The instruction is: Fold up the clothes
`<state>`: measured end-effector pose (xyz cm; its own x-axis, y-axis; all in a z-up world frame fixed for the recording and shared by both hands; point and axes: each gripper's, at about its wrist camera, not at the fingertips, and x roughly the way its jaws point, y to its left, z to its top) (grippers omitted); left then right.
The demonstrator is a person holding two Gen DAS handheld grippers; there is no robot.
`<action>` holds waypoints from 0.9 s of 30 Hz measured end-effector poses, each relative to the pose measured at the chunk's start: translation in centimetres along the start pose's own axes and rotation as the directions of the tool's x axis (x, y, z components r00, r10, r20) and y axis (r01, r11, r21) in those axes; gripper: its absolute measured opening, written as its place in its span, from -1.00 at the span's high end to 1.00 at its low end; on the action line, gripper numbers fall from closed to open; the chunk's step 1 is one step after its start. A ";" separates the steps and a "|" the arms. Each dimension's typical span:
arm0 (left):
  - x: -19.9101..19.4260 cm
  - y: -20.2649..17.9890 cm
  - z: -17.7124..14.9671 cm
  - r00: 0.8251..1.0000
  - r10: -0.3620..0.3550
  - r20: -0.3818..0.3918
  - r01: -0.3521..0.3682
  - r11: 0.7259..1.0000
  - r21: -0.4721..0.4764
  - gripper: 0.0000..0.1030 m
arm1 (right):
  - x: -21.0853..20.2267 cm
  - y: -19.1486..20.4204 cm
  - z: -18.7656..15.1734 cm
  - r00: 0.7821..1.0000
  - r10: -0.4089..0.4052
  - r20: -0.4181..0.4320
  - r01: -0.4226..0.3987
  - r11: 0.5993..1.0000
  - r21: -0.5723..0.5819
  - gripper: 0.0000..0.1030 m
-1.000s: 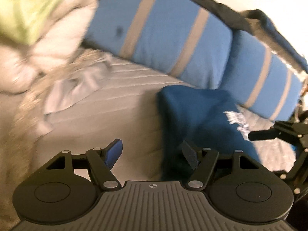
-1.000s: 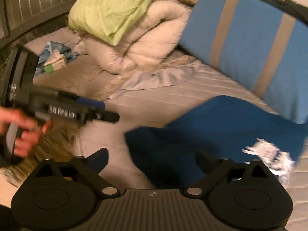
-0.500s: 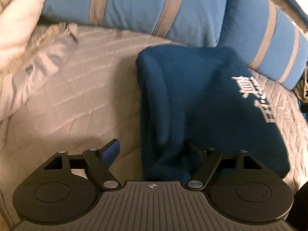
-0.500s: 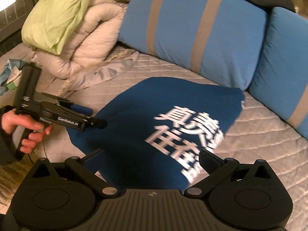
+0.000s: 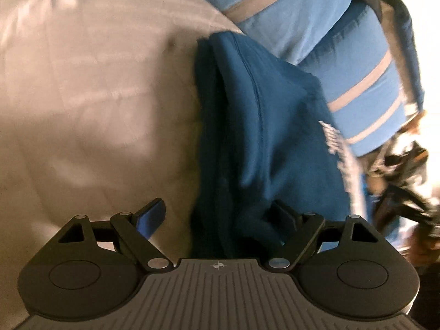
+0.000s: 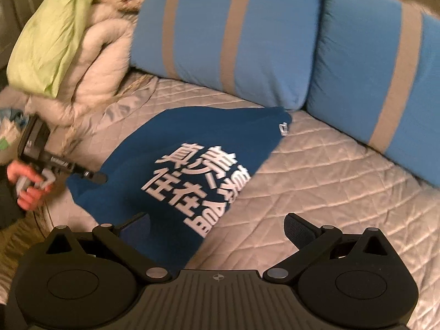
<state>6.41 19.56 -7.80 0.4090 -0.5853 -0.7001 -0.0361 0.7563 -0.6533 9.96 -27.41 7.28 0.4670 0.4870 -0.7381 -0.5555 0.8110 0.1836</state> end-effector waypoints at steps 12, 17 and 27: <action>2.3 2.4 -0.6 0.976 -0.215 -0.028 0.205 0.957 -0.207 0.11 | 3.7 -6.2 1.6 0.991 0.124 0.052 -0.134 0.946 0.295 -1.00; 2.2 2.5 -0.6 0.978 -0.207 -0.010 0.202 0.960 -0.193 0.26 | 6.6 -7.8 2.3 0.987 0.142 0.071 -0.158 0.922 0.354 -1.00; 1.9 2.1 -0.9 0.985 -0.173 0.024 0.175 0.973 -0.152 0.30 | 13.3 -9.8 3.7 0.977 0.171 0.129 -0.212 0.863 0.460 -1.00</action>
<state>6.27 19.76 -10.72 0.4305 -0.7005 -0.5692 -0.1018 0.5889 -0.8017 24.20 -27.68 -1.92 0.4501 0.6561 -0.6058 -0.2618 0.7455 0.6129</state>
